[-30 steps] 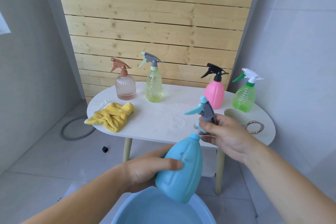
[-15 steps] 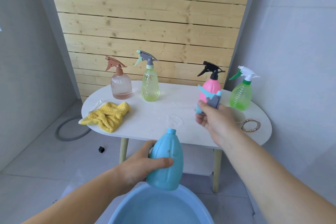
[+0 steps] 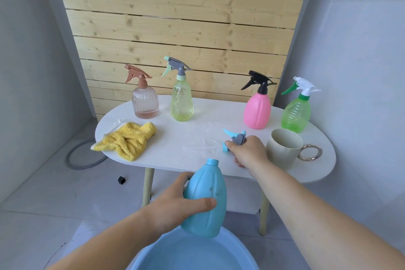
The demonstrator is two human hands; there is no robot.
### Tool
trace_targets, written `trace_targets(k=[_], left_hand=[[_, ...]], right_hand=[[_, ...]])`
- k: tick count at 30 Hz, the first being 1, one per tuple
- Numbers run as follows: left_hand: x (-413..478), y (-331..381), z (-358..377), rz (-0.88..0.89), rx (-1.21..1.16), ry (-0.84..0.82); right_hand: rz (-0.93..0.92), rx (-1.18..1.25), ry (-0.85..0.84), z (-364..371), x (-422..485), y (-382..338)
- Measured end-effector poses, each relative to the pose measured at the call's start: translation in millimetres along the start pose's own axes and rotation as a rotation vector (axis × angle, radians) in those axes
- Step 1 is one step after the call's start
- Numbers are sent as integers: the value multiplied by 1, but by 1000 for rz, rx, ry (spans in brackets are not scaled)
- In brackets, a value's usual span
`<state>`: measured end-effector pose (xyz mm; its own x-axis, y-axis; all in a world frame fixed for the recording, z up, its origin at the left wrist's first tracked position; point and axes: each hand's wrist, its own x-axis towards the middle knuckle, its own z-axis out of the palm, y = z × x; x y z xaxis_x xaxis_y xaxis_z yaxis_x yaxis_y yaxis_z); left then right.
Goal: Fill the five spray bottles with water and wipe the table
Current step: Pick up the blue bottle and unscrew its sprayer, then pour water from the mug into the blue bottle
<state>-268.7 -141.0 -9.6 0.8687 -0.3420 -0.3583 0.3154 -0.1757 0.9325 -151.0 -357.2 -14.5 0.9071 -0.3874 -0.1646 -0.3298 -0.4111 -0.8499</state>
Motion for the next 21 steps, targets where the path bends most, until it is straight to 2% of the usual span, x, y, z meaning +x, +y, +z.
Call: trace_targets(k=[2,12,17,19,21], left_hand=[[1,1,0,3,-3,-5],[2,5,7,28,-17,-10],[1,8,14,48,-5,-36],[1,9,18,50,1,-44],[0,8,23,53,5,-57]], right_hand=[[-51,-109,18,-1,0,0],[-141,-167,27,-17,-17,-15],[-411,-213,315,-64,-21,-30],[-433,-244,420,-91,-23,-29],[-372,-297,463,-116,-17,-17]])
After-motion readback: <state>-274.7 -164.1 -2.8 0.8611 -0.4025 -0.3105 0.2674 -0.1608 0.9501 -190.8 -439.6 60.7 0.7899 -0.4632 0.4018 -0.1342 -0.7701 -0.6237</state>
